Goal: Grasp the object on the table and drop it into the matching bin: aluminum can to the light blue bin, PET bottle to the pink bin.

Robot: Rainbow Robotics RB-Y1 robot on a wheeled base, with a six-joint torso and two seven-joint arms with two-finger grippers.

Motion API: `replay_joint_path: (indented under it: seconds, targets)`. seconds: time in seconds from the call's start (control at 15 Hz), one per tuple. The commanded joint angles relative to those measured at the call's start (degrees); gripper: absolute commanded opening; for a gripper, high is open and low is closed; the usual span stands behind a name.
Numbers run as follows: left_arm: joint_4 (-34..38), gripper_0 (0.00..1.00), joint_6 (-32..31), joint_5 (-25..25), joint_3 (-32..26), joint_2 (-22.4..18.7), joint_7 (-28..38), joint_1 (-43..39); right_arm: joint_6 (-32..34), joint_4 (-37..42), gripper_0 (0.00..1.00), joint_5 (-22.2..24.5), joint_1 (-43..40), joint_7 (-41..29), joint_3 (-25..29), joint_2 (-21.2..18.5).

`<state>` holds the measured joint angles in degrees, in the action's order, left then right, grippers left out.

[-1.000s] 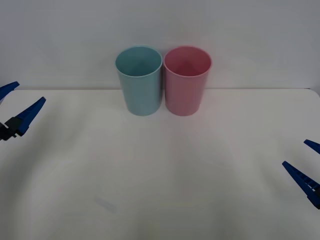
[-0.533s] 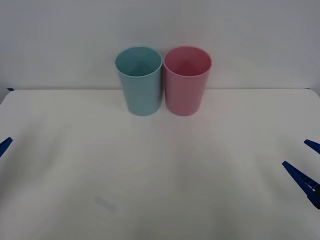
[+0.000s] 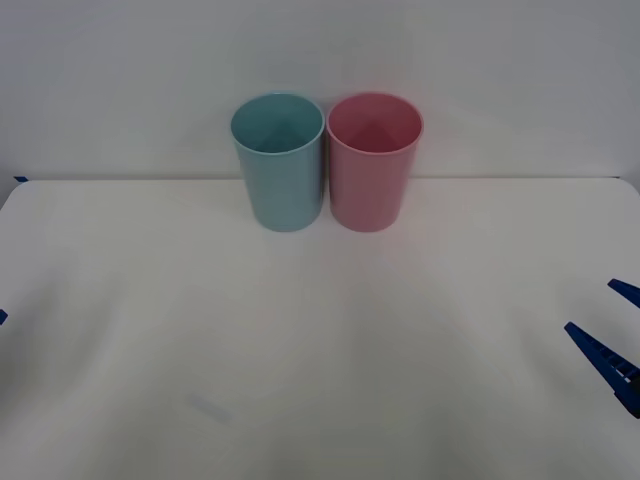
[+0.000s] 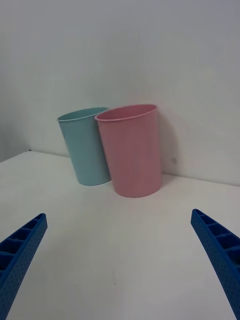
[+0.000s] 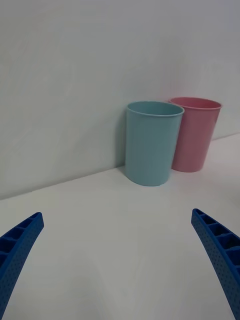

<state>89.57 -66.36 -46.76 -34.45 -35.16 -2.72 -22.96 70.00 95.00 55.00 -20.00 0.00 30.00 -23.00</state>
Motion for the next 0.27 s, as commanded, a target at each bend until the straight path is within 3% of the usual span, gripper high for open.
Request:
replay_joint_path:
  seconds: [0.07,0.27]
  targets:
    - [-0.01,1.0,0.0,0.0,0.79,0.01,0.25,0.02,0.0,0.0,1.0,0.0,0.0,0.0,0.0,0.0]
    - [-0.01,1.0,0.0,0.0,0.79,0.01,0.25,0.02,0.0,0.0,1.0,0.0,0.0,0.0,0.0,0.0]
